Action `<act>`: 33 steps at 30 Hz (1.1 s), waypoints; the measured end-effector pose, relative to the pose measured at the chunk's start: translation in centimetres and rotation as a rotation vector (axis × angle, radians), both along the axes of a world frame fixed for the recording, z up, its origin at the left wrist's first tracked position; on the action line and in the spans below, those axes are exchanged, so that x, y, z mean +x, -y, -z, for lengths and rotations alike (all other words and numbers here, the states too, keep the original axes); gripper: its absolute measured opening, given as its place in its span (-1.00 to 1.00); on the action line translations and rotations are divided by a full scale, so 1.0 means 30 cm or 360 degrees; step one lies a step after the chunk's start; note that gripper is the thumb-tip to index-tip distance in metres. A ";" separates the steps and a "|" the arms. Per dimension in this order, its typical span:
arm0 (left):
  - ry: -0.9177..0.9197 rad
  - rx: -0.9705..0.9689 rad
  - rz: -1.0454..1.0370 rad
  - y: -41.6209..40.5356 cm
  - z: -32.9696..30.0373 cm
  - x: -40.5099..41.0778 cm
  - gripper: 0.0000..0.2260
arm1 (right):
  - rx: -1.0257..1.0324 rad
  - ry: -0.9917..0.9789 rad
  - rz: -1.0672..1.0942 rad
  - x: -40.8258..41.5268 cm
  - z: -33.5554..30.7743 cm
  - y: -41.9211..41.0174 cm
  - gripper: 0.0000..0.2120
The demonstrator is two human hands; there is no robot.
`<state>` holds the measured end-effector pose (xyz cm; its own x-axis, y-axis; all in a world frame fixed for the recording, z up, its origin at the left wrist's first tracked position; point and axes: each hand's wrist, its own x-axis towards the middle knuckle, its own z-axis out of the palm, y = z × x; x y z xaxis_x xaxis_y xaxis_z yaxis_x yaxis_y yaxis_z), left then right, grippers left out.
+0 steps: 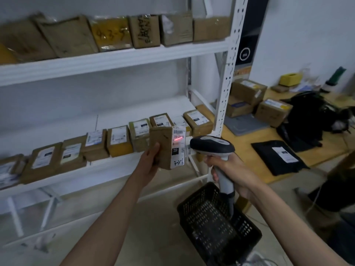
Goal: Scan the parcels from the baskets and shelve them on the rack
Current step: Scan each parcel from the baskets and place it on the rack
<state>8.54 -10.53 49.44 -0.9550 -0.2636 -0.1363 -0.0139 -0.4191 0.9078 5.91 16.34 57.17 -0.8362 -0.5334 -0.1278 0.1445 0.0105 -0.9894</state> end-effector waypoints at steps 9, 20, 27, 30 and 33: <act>-0.0205 -0.0045 -0.0088 0.014 -0.123 0.045 -0.24 | -0.0297 0.0162 -0.0058 -0.026 -0.115 0.007 -0.87; -0.0277 -0.0060 -0.0183 -0.026 -0.258 0.092 -0.51 | -0.0379 0.0129 -0.0083 -0.083 -0.147 0.039 -0.91; -0.0208 0.0015 -0.0127 -0.052 -0.330 0.106 -0.48 | -0.0555 0.0030 -0.0128 -0.091 -0.154 0.128 -0.49; -0.0202 0.0006 -0.0198 -0.067 -0.367 0.104 -0.49 | -0.0605 0.0037 -0.0204 -0.079 -0.184 0.173 -0.49; -0.0141 -0.0058 -0.0388 -0.084 -0.409 0.099 -0.47 | -0.0731 0.0096 -0.0231 -0.069 -0.220 0.216 -0.49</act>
<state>11.50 -8.00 61.72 -0.8705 -0.4905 -0.0409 0.1640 -0.3675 0.9155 3.84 9.88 63.77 -0.7472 -0.6567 0.1024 0.2312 -0.4013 -0.8863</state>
